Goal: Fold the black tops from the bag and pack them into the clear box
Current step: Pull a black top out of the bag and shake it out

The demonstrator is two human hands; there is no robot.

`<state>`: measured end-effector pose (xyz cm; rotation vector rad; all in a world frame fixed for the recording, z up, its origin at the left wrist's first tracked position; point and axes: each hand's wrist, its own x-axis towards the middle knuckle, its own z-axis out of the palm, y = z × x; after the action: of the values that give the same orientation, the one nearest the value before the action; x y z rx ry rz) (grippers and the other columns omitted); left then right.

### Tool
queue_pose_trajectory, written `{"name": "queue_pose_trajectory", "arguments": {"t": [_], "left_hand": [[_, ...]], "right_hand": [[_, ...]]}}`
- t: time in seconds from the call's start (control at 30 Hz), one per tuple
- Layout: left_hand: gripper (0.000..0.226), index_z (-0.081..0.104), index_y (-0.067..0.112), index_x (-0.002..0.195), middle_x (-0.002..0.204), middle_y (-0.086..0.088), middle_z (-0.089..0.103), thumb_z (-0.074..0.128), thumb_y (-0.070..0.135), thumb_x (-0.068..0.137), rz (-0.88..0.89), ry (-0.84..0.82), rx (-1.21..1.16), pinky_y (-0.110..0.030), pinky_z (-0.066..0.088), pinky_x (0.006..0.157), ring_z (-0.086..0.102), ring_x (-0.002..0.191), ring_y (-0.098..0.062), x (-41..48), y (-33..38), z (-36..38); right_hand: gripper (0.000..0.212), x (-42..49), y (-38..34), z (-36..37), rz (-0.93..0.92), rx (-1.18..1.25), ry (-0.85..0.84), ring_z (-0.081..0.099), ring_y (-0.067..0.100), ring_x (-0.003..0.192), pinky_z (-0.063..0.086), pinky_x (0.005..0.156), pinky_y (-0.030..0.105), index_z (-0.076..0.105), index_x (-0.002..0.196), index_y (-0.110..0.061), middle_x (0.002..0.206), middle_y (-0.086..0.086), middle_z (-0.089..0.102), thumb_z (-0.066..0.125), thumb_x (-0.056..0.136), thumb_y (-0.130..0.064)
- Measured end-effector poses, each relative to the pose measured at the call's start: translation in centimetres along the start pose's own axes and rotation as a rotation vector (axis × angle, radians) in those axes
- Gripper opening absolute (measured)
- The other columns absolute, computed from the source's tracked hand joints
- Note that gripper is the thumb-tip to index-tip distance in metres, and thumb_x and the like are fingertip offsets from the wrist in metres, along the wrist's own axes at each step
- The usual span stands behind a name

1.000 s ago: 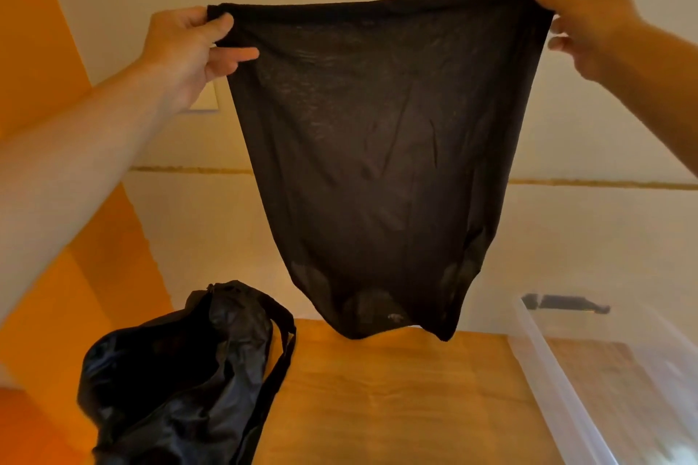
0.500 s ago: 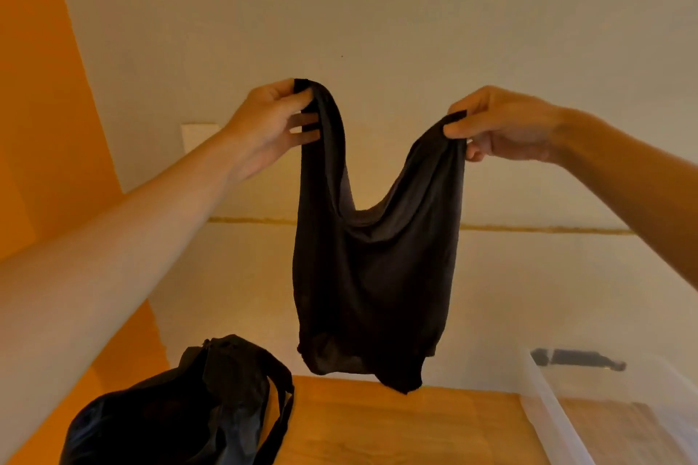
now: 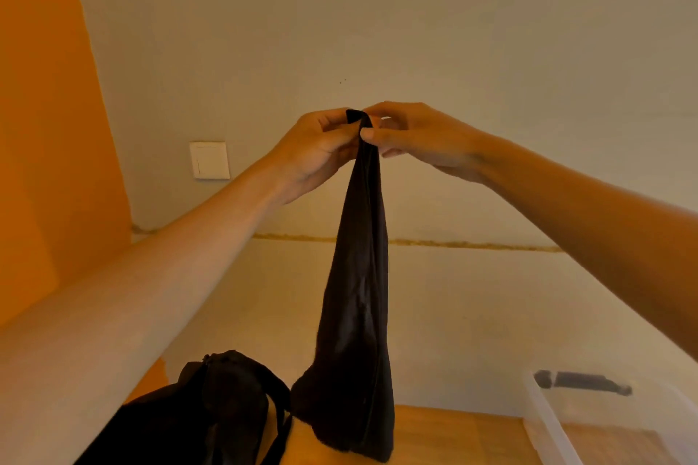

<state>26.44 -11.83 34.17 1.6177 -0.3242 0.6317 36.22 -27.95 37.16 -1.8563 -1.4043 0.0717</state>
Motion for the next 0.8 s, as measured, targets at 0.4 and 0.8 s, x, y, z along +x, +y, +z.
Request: {"name": "queue_pose_trajectory", "arguments": {"t": [0.4, 0.8], "left_hand": [[0.012, 0.070, 0.018, 0.105, 0.103, -0.007, 0.071, 0.069, 0.020, 0.093, -0.101, 0.185, -0.227, -0.035, 0.053, 0.088, 0.064, 0.104, -0.026, -1.7, -1.5, -1.1], [0.022, 0.067, 0.021, 0.123, 0.119, 0.003, 0.074, 0.059, 0.020, 0.103, -0.323, -0.008, 0.335, -0.037, 0.054, 0.103, 0.068, 0.112, -0.010, -8.8, -6.6, -1.9]], "right_hand": [[0.017, 0.3, -0.6, 2.3, -0.088, 0.097, 0.092, 0.064, 0.018, 0.092, 0.052, 0.092, 0.033, 0.062, 0.085, -0.017, 0.089, 0.000, 0.071, 0.064, 0.100, -0.025], [0.022, 0.4, -0.1, 2.1, -0.098, 0.314, 0.243, 0.074, 0.021, 0.100, 0.059, 0.090, 0.036, 0.053, 0.081, -0.013, 0.099, 0.015, 0.075, 0.063, 0.100, -0.015]]}}
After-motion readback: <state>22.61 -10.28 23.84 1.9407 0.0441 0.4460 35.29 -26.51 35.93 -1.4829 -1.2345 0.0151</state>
